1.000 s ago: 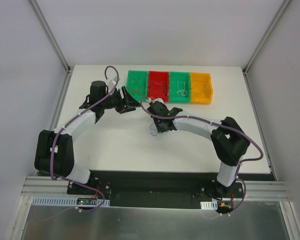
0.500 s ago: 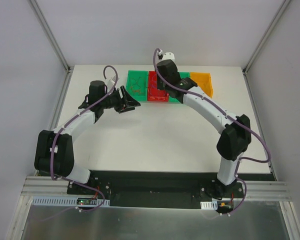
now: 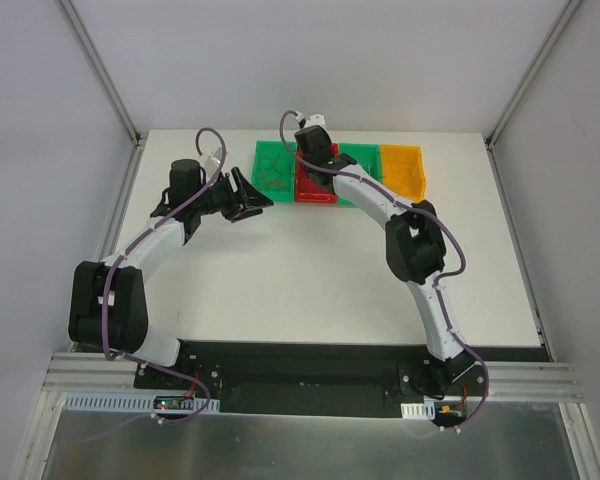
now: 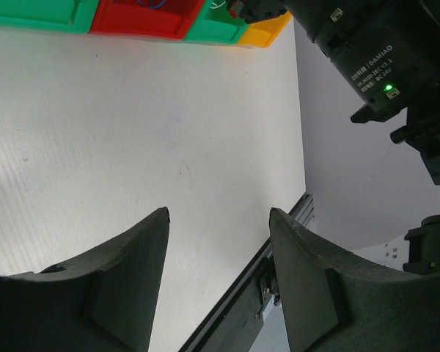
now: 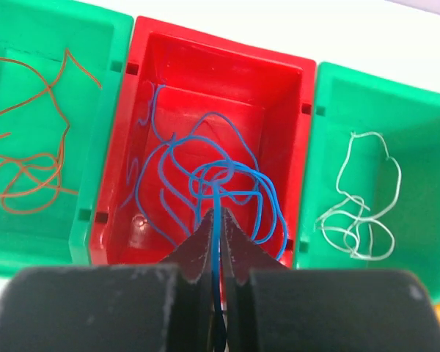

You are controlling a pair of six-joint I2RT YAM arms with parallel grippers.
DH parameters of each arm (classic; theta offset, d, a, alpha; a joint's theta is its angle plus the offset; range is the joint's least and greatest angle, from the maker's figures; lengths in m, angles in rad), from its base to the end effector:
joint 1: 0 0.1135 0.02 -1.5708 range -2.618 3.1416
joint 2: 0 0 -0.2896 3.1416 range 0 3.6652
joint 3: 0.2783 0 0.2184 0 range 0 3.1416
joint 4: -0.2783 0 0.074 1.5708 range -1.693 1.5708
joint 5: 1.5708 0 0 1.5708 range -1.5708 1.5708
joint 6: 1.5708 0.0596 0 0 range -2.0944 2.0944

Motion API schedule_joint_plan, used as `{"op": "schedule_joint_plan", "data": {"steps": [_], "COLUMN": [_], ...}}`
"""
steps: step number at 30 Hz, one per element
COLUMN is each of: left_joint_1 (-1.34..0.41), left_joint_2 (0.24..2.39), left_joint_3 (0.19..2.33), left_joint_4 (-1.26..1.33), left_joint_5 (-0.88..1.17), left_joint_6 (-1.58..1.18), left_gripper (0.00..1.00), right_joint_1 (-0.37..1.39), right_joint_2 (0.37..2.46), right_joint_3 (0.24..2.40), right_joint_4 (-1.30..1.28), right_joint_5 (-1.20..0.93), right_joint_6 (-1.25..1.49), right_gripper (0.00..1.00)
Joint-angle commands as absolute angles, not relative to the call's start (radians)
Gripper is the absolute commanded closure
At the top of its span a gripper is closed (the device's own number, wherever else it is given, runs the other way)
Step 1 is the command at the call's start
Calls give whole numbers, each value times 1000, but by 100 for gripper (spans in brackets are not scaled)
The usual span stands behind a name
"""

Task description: Untangle the cables

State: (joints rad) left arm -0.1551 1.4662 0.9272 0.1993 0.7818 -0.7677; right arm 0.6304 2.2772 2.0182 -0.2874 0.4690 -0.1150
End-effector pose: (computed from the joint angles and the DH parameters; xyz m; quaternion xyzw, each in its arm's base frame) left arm 0.3002 -0.0894 0.3065 -0.0178 0.7861 -0.5162 0.3395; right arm 0.4480 0.2936 0.2719 -0.2027 0.8311 -0.0744 0.5126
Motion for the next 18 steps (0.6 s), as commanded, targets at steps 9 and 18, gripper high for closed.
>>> {"op": "schedule_joint_plan", "data": {"steps": [9,18], "left_joint_1": [-127,-126], "left_joint_2": [1491,1485], "left_joint_3": [934,940], "left_joint_4": [278,265], "left_joint_5": [841,836], "left_joint_6": [-799,-770], "left_gripper": [46,46], "right_joint_1": [571,571], "right_joint_2": [2373,2234], "right_joint_3": [2163,2020], "right_joint_4": [-253,-187], "right_joint_5": [316,262], "right_joint_6": [-164,-202], "right_gripper": [62,33]}}
